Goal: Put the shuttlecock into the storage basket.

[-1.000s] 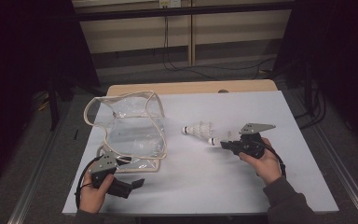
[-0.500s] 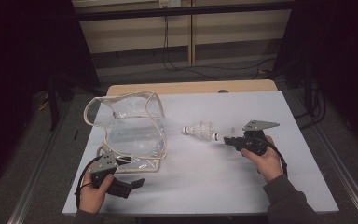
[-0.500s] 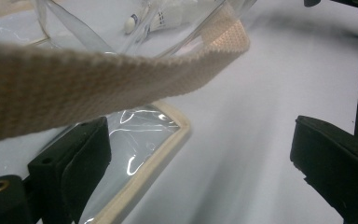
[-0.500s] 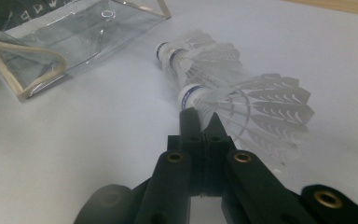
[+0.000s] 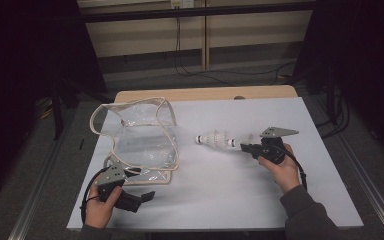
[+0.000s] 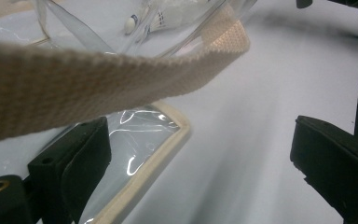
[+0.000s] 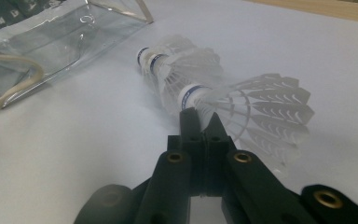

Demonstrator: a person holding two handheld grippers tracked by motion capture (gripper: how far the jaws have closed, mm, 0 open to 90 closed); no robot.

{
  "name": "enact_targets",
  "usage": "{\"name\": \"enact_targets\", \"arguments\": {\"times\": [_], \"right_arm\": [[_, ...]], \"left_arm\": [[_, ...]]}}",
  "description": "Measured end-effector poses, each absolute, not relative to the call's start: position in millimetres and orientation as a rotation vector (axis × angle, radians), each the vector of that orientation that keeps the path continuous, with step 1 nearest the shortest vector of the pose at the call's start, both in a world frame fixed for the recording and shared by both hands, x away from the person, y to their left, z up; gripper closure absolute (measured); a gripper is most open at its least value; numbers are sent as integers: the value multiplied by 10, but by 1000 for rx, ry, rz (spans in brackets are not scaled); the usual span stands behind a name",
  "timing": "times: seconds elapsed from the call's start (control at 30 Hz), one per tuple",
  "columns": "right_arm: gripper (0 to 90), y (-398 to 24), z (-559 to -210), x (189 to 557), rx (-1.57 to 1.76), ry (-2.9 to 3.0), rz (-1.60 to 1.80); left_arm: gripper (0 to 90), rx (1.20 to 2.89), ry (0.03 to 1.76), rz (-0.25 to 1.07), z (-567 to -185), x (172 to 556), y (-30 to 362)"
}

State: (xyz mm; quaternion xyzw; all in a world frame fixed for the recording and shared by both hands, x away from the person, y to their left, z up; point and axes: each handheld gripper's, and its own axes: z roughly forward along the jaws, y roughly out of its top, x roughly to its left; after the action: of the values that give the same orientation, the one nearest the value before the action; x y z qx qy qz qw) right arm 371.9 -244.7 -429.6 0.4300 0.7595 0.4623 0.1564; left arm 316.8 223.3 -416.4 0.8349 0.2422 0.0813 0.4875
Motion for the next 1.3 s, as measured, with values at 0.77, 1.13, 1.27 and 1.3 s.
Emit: {"name": "enact_targets", "arguments": {"times": [0.77, 1.13, 1.27, 1.3], "right_arm": [[900, -2350, -4303, 3885, 1240, 2176, 1287], [900, -2323, -4302, 3944, 1262, 2161, 1289], [900, -2313, -4323, 3956, 1265, 2164, 1284], [900, -2314, -4324, 3959, 1264, 2163, 1283]], "left_arm": [[51, 2029, 590, 193, -4166, 3166, 2232], [51, 2030, 589, 191, -4167, 3164, 2233], [50, 2029, 587, 191, -4169, 3164, 2232], [50, 2029, 588, 192, -4169, 3165, 2232]]}}
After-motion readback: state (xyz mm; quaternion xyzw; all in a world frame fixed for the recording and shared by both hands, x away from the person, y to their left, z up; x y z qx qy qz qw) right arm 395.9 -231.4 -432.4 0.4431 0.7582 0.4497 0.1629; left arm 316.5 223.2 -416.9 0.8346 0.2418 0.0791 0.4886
